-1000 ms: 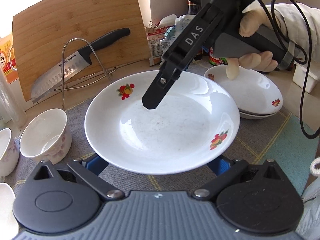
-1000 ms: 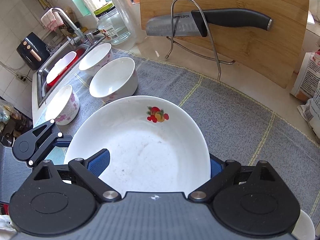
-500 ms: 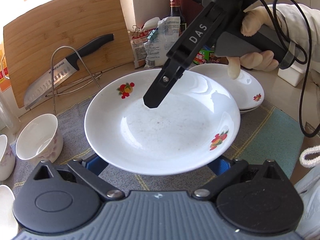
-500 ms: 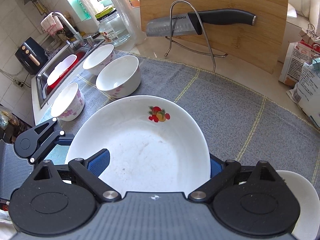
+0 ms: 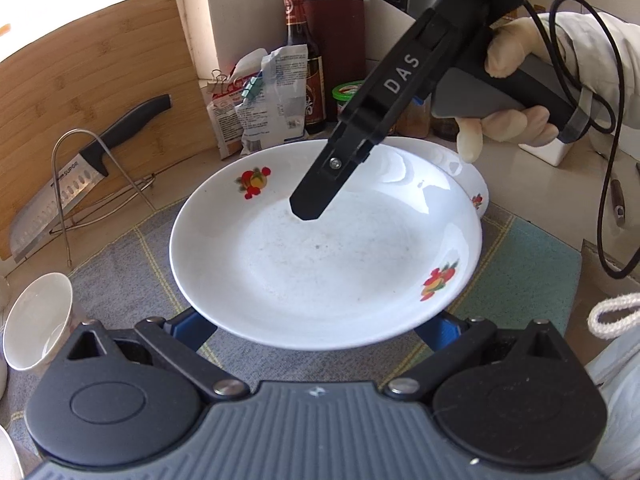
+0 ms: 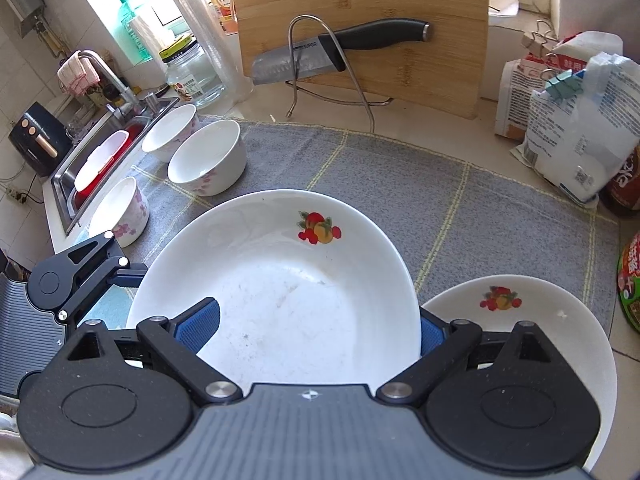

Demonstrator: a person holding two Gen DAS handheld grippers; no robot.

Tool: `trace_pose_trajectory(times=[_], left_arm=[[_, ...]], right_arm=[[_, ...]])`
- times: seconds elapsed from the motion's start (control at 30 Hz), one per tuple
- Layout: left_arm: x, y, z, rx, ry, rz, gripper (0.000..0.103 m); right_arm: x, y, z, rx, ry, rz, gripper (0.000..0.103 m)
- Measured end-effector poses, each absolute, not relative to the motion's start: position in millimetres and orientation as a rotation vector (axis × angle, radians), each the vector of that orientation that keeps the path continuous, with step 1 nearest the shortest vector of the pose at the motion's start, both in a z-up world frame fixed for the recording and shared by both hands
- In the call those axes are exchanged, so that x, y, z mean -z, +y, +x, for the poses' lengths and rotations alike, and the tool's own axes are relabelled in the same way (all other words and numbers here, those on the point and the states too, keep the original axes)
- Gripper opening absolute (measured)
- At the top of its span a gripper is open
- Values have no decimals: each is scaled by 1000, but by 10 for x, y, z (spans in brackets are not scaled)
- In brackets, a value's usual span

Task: Organize plates and bowls
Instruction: 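Carry the deep plate over the plate stack with the right gripper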

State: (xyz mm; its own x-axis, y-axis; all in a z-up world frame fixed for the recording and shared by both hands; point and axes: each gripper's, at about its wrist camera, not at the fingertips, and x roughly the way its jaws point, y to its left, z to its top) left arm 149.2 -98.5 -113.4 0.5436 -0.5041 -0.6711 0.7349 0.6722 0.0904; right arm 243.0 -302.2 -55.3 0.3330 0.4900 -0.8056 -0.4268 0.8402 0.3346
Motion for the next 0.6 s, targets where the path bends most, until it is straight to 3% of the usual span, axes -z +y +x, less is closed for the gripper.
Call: trace_pose_trajectory(times=[0.6], left_arm=[[1163, -1477, 1546, 911, 637, 432, 102]], right_arm=[[558, -3638, 2131, -445, 1071, 131, 99]])
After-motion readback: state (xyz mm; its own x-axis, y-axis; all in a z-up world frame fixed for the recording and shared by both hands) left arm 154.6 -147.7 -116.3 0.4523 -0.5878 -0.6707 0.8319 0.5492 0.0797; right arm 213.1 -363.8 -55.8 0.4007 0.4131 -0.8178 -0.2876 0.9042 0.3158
